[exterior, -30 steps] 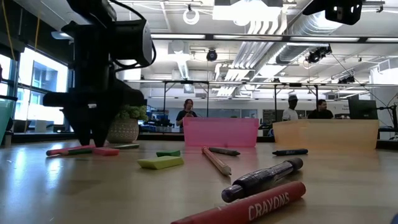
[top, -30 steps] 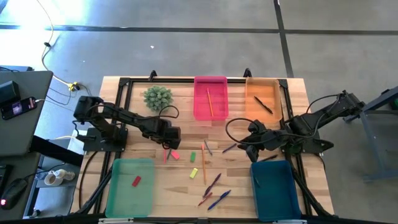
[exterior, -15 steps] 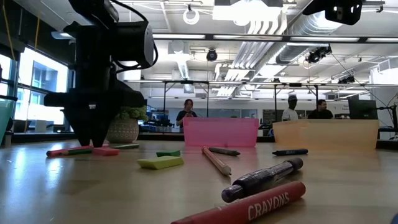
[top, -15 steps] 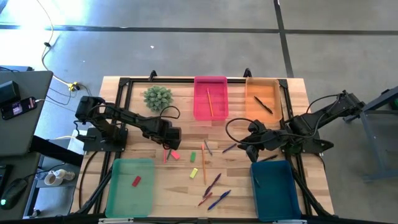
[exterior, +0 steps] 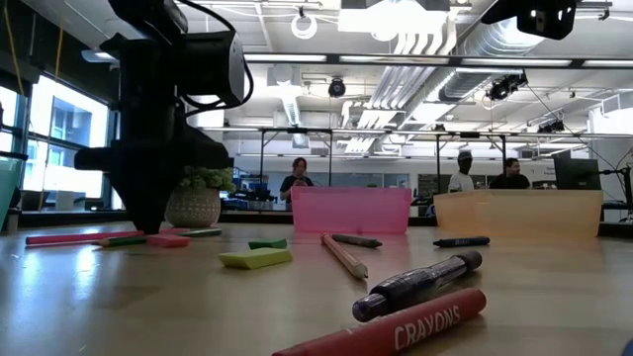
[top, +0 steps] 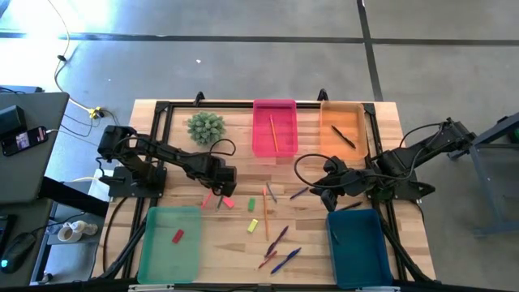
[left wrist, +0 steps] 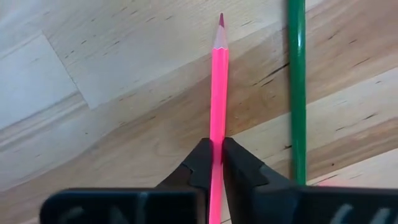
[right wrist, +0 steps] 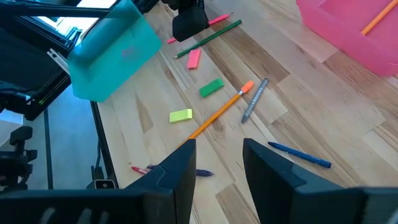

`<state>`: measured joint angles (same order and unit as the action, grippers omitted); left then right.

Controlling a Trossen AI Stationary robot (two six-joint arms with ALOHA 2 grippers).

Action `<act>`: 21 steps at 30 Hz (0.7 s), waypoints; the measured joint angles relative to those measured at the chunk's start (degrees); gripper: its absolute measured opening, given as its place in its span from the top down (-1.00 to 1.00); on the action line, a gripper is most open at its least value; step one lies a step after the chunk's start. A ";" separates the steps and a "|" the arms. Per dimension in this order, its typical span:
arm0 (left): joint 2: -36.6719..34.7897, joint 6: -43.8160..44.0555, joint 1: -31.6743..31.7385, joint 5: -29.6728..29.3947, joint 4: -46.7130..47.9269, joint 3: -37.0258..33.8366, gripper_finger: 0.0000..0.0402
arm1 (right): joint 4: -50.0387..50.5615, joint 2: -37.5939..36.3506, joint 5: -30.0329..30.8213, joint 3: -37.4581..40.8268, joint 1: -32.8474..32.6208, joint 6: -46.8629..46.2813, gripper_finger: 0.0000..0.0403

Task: Sort crayons/erasers/pens/pencils in bins
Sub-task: Put the pink pencil into the pink bin

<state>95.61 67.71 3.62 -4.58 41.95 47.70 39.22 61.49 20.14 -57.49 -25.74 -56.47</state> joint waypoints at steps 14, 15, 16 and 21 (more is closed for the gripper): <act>-6.04 -7.55 2.46 -2.40 0.46 2.95 0.97 | 0.10 0.00 1.11 0.00 -0.02 -0.02 0.38; -6.95 -8.43 3.02 -2.71 0.38 3.16 0.97 | 0.34 0.00 1.11 0.00 -0.02 -0.04 0.38; -7.99 -9.36 3.66 -3.10 0.34 3.45 0.97 | 0.47 0.00 1.14 0.00 0.00 -0.31 0.38; -13.06 -15.73 7.72 -3.80 -2.68 4.56 0.97 | 0.84 0.02 3.11 0.00 -0.01 -2.22 0.38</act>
<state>82.55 51.97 11.34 -8.38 39.28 52.26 40.06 61.52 23.25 -57.49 -25.75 -58.69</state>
